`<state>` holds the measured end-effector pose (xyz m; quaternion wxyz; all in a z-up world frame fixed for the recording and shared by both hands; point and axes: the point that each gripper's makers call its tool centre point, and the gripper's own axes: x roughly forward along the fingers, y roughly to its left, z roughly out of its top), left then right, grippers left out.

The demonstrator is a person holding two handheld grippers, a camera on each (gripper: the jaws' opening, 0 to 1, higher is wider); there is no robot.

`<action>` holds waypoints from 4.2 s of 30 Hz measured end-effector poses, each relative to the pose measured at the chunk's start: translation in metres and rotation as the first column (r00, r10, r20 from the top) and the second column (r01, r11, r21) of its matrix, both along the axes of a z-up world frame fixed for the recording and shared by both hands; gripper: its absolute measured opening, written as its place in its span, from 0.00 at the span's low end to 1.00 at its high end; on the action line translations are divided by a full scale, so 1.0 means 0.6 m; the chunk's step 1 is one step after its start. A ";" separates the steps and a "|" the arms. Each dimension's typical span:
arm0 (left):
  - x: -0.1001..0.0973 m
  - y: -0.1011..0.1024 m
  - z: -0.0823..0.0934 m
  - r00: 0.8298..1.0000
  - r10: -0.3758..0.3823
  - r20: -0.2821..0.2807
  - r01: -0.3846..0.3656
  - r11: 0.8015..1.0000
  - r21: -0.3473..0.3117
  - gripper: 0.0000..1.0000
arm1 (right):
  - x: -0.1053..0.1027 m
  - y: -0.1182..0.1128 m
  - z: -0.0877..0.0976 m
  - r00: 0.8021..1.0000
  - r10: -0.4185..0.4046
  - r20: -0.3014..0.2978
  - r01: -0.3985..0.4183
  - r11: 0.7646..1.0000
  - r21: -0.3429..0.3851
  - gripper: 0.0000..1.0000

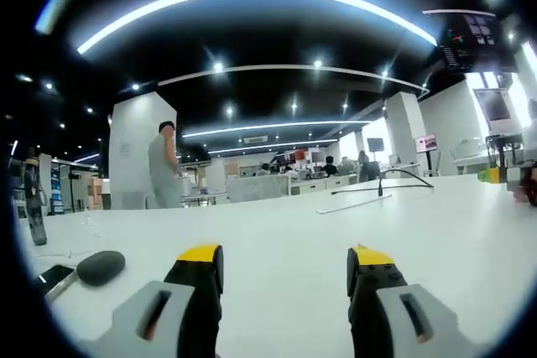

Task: Locate the USB plug end of the data cable currently connected to the USB port on the desk. Grip the plug, withdraw it from the port, and place it onto the desktop.

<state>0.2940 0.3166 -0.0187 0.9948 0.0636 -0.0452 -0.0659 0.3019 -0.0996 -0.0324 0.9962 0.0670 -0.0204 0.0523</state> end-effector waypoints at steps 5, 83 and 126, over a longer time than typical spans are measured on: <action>0.000 -0.002 -0.002 1.000 -0.004 -0.005 0.004 1.000 0.006 0.60 | 0.000 0.000 -0.001 1.000 0.000 -0.001 0.000 1.000 0.000 0.75; 0.006 0.039 0.002 0.995 0.071 -0.070 -0.076 0.995 -0.071 0.63 | 0.042 0.044 0.029 0.994 0.091 -0.051 -0.096 0.991 -0.095 0.74; 0.062 -0.007 0.027 0.997 0.000 -0.079 -0.005 0.998 -0.056 0.62 | 0.097 0.012 0.055 0.992 0.122 -0.041 -0.126 0.984 -0.123 0.73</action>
